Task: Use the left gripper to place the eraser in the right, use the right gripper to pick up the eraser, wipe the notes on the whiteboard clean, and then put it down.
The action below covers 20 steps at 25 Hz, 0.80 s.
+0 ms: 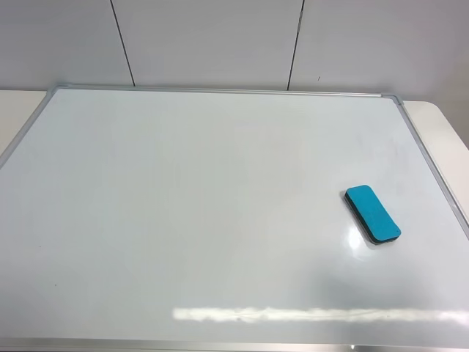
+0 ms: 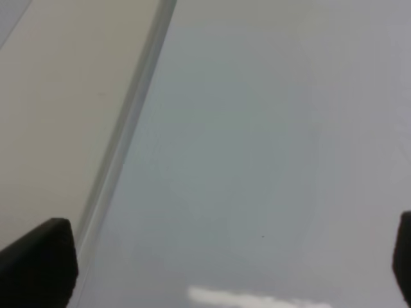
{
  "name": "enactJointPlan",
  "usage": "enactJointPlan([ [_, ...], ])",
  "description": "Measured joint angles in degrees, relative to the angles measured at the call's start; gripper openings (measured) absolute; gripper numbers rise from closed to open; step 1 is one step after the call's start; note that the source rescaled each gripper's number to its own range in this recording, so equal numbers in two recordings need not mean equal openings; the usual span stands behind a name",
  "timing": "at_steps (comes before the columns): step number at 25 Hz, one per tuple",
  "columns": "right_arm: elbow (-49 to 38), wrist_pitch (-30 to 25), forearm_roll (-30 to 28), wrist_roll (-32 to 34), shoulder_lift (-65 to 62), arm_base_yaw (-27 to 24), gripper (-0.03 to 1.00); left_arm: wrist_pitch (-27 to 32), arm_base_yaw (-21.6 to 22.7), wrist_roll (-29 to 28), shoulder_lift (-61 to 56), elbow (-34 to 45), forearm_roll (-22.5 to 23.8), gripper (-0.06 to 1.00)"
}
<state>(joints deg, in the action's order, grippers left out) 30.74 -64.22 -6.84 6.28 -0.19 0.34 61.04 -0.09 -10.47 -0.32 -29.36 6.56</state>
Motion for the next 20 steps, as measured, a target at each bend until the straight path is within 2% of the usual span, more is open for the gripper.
enactJointPlan([
  [20, 0.0, 0.6, 0.0, 0.55, 0.0, 0.0, 0.92, 0.0, 0.0, 0.0, 0.0, 0.0, 0.0, 1.0],
])
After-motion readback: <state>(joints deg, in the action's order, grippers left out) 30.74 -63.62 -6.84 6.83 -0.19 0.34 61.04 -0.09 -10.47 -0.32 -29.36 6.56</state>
